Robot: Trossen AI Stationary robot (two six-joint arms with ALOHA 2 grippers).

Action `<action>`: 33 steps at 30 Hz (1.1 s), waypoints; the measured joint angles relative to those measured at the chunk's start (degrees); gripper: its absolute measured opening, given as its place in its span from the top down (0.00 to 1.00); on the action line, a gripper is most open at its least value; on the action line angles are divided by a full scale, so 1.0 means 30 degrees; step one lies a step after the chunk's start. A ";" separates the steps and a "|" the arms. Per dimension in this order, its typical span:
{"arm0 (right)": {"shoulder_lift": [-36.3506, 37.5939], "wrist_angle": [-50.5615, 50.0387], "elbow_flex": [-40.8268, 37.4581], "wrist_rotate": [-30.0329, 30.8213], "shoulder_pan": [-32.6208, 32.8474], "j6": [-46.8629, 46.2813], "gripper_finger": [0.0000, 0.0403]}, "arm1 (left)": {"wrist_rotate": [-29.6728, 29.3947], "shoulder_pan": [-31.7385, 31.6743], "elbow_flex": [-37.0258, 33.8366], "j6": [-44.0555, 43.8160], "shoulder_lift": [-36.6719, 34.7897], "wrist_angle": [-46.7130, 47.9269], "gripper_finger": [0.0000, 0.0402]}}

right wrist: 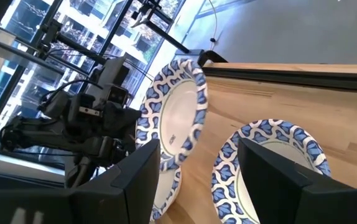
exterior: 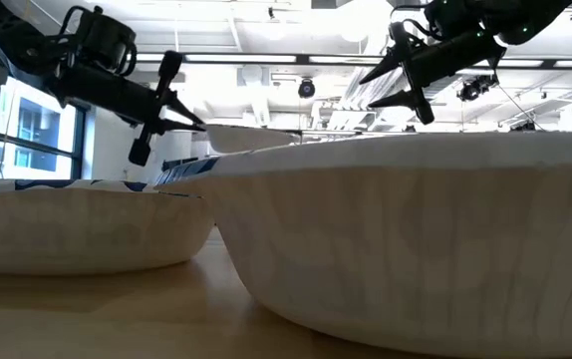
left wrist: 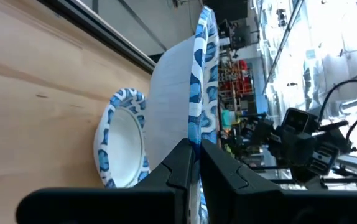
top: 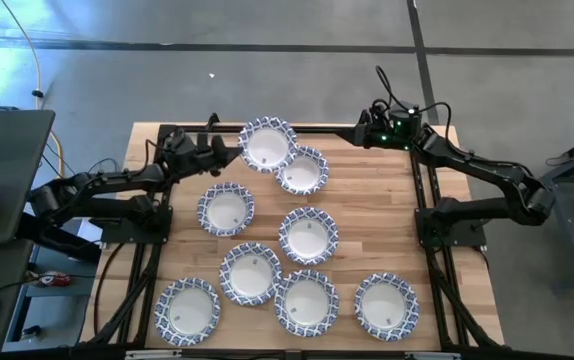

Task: Nest bowls inside each other
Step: Stack the white patterned bowl on top of the other white patterned bowls

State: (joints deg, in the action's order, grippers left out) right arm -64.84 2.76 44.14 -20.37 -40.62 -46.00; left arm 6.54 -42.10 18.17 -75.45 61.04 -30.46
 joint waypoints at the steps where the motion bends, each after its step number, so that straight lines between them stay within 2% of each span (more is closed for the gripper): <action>1: 0.0000 0.0000 0.0000 0.0002 0.0000 0.0000 0.48 | -0.0063 0.0130 0.0000 -0.0005 0.0000 0.0000 0.95; 33: -0.0007 -0.0015 0.0000 0.0002 0.0022 0.0000 0.48 | -0.0910 0.1902 0.0022 -0.0505 0.0007 -0.1268 0.95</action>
State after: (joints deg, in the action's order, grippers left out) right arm -64.86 2.72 44.14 -20.36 -40.56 -46.00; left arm 3.81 -36.39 18.24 -76.96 61.06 -34.26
